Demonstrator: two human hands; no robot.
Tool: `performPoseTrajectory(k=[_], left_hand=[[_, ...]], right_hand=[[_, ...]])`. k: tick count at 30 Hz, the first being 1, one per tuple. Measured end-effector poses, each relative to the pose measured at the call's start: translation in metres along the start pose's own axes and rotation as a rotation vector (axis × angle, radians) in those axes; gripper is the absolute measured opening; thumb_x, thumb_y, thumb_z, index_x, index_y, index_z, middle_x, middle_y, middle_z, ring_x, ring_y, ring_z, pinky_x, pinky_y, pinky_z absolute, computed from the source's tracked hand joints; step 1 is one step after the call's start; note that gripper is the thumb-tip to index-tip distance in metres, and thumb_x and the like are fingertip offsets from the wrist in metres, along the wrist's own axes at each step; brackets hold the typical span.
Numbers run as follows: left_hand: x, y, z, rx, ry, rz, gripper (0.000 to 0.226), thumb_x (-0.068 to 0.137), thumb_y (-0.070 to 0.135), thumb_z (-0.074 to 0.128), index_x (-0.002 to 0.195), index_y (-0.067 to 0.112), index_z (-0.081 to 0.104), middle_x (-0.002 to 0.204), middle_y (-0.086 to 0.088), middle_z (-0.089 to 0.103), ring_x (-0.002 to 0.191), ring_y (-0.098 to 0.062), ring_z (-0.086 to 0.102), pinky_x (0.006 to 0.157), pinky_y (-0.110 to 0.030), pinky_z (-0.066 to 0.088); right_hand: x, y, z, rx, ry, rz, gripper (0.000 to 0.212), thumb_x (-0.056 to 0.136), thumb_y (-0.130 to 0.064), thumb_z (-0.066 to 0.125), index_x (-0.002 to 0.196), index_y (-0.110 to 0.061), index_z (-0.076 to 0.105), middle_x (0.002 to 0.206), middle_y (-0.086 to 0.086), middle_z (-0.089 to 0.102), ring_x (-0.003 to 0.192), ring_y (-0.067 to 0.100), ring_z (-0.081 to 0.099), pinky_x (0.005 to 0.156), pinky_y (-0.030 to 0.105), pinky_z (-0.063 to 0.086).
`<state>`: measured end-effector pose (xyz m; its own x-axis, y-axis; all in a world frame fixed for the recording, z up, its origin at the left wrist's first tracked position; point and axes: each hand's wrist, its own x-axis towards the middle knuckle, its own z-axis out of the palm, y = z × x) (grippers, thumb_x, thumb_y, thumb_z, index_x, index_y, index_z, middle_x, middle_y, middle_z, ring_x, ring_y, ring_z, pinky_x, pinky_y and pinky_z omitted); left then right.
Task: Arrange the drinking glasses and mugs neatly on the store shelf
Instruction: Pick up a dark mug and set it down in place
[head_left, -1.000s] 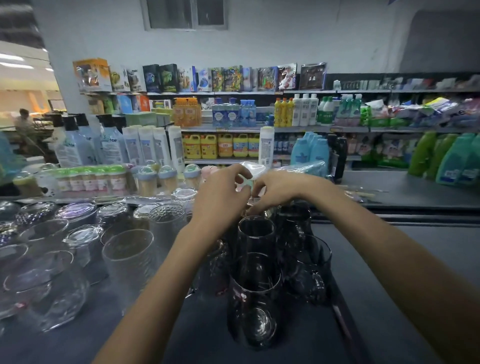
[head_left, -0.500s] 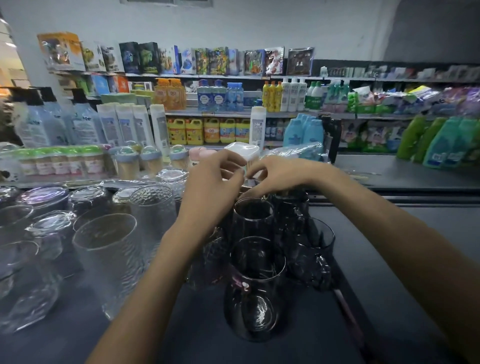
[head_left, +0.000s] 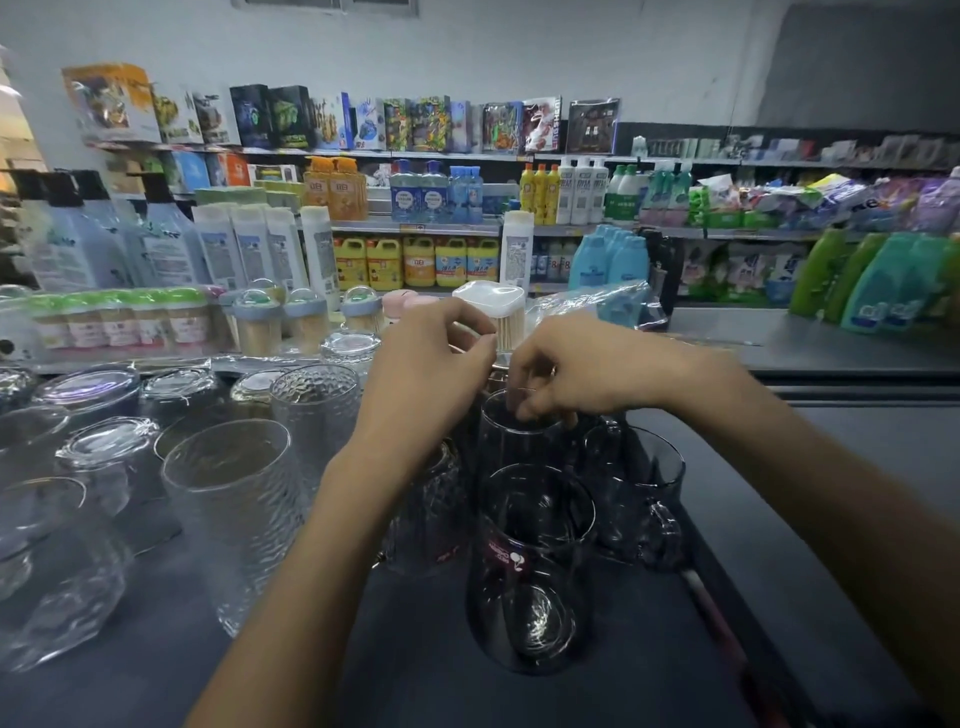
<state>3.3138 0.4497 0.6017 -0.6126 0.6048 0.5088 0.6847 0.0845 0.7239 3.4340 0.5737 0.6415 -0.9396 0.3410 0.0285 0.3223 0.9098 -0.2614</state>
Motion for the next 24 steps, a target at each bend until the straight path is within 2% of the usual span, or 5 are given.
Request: performPoseTrajectory(k=[8, 13, 18, 22, 24], left_hand=[[-0.004, 0.007, -0.005, -0.054, 0.04, -0.005, 0.01, 0.095, 0.029, 0.066, 0.096, 0.026, 0.076, 0.086, 0.007, 0.075, 0.08, -0.005, 0.07, 0.076, -0.034, 0.061], [-0.009, 0.017, -0.013, -0.26, 0.1, -0.02, 0.027, 0.103, 0.042, 0.056, 0.098, 0.023, 0.076, 0.088, 0.008, 0.077, 0.085, -0.006, 0.072, 0.085, -0.037, 0.061], [-0.014, 0.025, -0.019, -0.548, -0.116, -0.113, 0.049, 0.102, 0.057, 0.049, 0.113, 0.015, 0.07, 0.096, -0.004, 0.079, 0.088, -0.012, 0.076, 0.089, -0.044, 0.058], [-0.012, 0.027, -0.021, -0.873, -0.302, -0.166, 0.056, 0.091, 0.041, 0.075, 0.134, 0.009, 0.058, 0.129, -0.012, 0.071, 0.113, -0.028, 0.073, 0.092, -0.047, 0.061], [-0.01, 0.027, -0.021, -0.957, -0.291, -0.178, 0.066, 0.079, 0.022, 0.087, 0.136, 0.006, 0.055, 0.126, -0.017, 0.072, 0.114, -0.033, 0.072, 0.091, -0.044, 0.062]], right_hand=[[-0.012, 0.006, -0.019, 0.161, 0.201, -0.083, 0.006, 0.088, -0.024, 0.081, 0.093, -0.024, 0.084, 0.078, -0.011, 0.078, 0.072, 0.011, 0.073, 0.062, 0.012, 0.051], [-0.032, 0.016, -0.045, 0.495, 0.346, -0.051, 0.01, 0.091, -0.013, 0.075, 0.099, -0.011, 0.081, 0.074, 0.001, 0.077, 0.043, 0.003, 0.05, 0.042, 0.016, 0.04], [-0.029, 0.022, -0.047, 0.933, 0.491, 0.062, 0.009, 0.092, -0.011, 0.07, 0.097, -0.012, 0.077, 0.07, -0.001, 0.076, 0.048, 0.005, 0.057, 0.041, 0.016, 0.043], [-0.019, 0.027, -0.04, 1.232, 0.513, 0.133, 0.014, 0.082, -0.01, 0.075, 0.095, -0.008, 0.074, 0.079, 0.004, 0.076, 0.057, 0.01, 0.058, 0.045, 0.016, 0.048], [-0.018, 0.027, -0.039, 1.304, 0.49, 0.154, 0.021, 0.081, -0.01, 0.074, 0.102, -0.003, 0.073, 0.085, 0.008, 0.076, 0.055, 0.009, 0.06, 0.045, 0.016, 0.049]])
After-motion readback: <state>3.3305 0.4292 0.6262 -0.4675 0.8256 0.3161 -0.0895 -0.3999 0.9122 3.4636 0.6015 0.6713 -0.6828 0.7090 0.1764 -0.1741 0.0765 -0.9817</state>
